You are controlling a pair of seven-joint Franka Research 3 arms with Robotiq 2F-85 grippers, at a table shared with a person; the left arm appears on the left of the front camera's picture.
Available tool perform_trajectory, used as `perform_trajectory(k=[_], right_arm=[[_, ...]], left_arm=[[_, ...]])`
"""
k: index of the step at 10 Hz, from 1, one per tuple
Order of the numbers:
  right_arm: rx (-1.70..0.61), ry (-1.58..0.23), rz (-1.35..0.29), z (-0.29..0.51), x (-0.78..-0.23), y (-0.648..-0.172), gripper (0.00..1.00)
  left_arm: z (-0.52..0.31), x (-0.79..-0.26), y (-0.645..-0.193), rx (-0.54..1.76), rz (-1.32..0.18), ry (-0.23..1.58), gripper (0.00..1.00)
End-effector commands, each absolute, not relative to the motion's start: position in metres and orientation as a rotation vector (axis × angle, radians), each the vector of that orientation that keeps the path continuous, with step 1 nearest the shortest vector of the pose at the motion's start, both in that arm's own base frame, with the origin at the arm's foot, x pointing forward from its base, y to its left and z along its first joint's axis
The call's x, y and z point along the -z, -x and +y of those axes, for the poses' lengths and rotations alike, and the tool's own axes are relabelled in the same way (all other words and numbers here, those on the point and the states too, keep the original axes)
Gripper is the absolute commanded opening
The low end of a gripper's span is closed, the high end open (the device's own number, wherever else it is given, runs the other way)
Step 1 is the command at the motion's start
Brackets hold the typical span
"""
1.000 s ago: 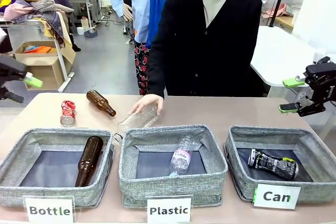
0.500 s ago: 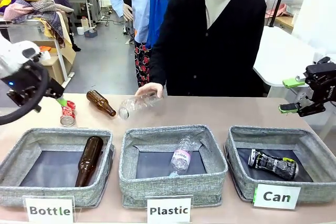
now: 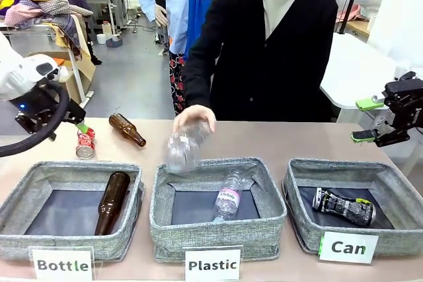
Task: Sort the can waste into the basket.
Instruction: Pick up the can waste from the table and place it in the right Fabric basket.
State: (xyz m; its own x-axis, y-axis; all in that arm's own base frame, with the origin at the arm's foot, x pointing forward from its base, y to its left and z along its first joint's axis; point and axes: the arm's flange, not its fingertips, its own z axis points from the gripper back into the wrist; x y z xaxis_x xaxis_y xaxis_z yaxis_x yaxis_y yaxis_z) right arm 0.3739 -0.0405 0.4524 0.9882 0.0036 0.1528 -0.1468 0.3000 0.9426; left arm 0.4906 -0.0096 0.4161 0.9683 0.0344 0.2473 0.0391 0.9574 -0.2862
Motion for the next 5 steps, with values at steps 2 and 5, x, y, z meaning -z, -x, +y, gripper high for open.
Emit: perform_trajectory(k=[2,5], right_arm=[[-0.124,-1.259,-0.138,-0.043,-0.454,-0.373,1.0],[-0.124,-1.259,-0.138,-0.043,-0.454,-0.373,1.0]], left_arm=[[-0.008,-0.402,-0.544,-0.064,-0.222,0.226,1.0],[-0.023,-0.371,-0.58,0.021,-0.22,0.165,1.0]])
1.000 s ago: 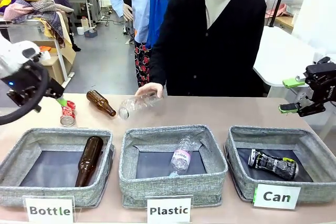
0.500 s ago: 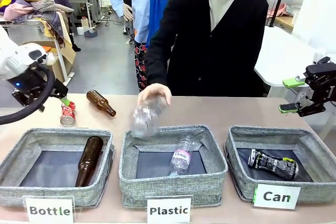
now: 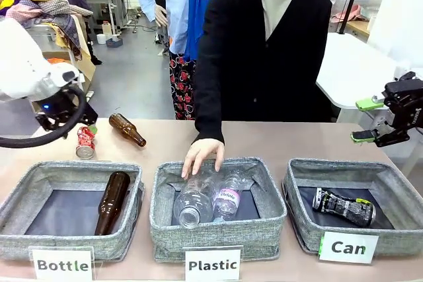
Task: Sort the can waste into the basket.
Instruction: Pick up the can waste from the table and place it in the right Fabric basket.
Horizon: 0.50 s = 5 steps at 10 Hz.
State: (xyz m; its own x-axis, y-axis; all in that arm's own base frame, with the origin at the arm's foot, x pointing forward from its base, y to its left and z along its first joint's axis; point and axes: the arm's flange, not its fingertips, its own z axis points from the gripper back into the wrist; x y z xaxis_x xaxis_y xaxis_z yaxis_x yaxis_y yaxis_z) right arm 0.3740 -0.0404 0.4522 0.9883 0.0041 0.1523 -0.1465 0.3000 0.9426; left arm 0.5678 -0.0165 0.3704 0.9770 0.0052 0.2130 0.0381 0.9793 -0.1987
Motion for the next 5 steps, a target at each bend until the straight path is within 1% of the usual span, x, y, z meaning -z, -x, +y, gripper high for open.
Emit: perform_trajectory(k=[1,3,5], right_arm=[[-0.124,-1.259,-0.138,-0.043,-0.454,-0.373,1.0],[-0.124,-1.259,-0.138,-0.043,-0.454,-0.373,1.0],[-0.124,-1.259,-0.138,-0.043,-0.454,-0.373,1.0]], left_arm=[[-0.022,-0.358,-0.595,0.016,-0.193,0.154,1.0],[-0.016,-0.332,-0.619,-0.032,-0.125,0.128,1.0],[-0.013,-0.307,-0.632,-0.028,-0.1,0.138,1.0]])
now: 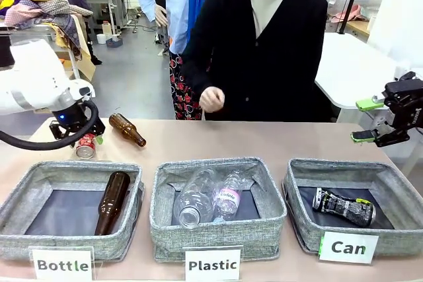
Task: Sort the can waste into the basket.
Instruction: Pick up the can waste from the table and place it in the right Fabric basket.
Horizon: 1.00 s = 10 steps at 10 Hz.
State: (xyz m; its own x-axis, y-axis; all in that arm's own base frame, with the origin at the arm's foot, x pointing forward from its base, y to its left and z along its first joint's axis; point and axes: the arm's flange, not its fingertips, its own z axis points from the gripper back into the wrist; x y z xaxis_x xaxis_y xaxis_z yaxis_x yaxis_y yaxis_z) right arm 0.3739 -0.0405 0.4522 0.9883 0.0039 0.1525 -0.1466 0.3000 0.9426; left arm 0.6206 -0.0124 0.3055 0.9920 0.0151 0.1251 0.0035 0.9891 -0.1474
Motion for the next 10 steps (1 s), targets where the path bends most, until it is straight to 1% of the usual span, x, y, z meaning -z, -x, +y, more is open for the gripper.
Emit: perform_trajectory(k=[1,4,5,6,7,8,9,10], right_arm=[[-0.124,-1.259,-0.138,-0.0428,-0.4535,-0.3729,1.0],[-0.124,-1.259,-0.138,-0.0428,-0.4535,-0.3729,1.0],[-0.124,-1.259,-0.138,-0.0428,-0.4535,-0.3729,1.0],[-0.124,-1.259,-0.138,-0.0428,-0.4535,-0.3729,1.0],[-0.124,-1.259,-0.138,-0.0428,-0.4535,-0.3729,1.0],[-0.124,-1.259,-0.138,-0.0428,-0.4535,-0.3729,1.0],[-0.124,-1.259,-0.138,-0.0428,-0.4535,-0.3729,1.0],[-0.124,-1.259,-0.138,-0.0428,-0.4535,-0.3729,1.0]], left_arm=[[-0.0126,-0.3005,-0.6339,-0.034,-0.103,0.136,1.0],[-0.0124,-0.2993,-0.6319,-0.054,-0.104,0.132,1.0],[-0.0135,-0.2995,-0.6307,-0.058,-0.118,0.123,0.74],[-0.0145,-0.3001,-0.6309,-0.065,-0.116,0.135,0.4],[-0.0147,-0.301,-0.6302,-0.065,-0.119,0.134,0.14],[-0.0147,-0.3019,-0.6299,-0.065,-0.119,0.133,0.35],[-0.0148,-0.3029,-0.6298,-0.064,-0.12,0.134,0.0],[-0.0149,-0.304,-0.6277,-0.058,-0.123,0.135,0.0]])
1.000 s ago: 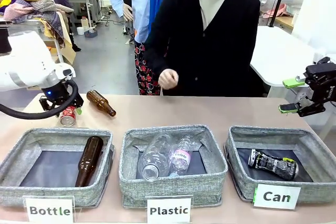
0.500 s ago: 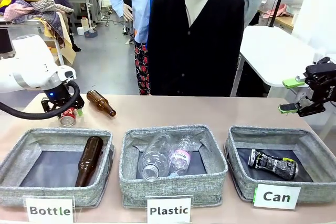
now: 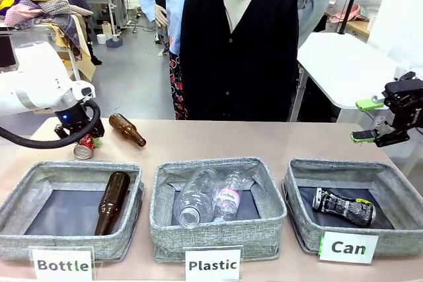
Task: Sort the can waste into the basket.
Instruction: Pick up the can waste from the table and place it in the right Fabric basket.
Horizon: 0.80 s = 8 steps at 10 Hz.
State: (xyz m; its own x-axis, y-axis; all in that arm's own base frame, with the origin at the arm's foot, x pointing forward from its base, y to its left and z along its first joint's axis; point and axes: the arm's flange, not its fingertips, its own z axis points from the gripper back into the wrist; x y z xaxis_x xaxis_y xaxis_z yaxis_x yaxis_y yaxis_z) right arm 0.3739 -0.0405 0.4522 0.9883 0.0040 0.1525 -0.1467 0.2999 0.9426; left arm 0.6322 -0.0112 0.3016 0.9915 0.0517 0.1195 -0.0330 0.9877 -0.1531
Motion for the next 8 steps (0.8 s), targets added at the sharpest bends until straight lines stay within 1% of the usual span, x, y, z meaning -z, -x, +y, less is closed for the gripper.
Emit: perform_trajectory(k=[1,5,6,8], right_arm=[[-0.124,-1.259,-0.138,-0.043,-0.454,-0.373,1.0],[-0.124,-1.259,-0.138,-0.043,-0.454,-0.373,1.0],[-0.124,-1.259,-0.138,-0.043,-0.454,-0.373,1.0],[-0.124,-1.259,-0.138,-0.043,-0.454,-0.373,1.0]], left_arm=[[-0.015,-0.305,-0.627,-0.054,-0.123,0.139,0.0],[-0.011,-0.313,-0.622,-0.038,-0.133,0.14,0.0],[-0.005,-0.327,-0.617,-0.018,-0.148,0.151,0.0],[0.015,-0.384,-0.59,0.058,-0.257,0.227,0.0]])
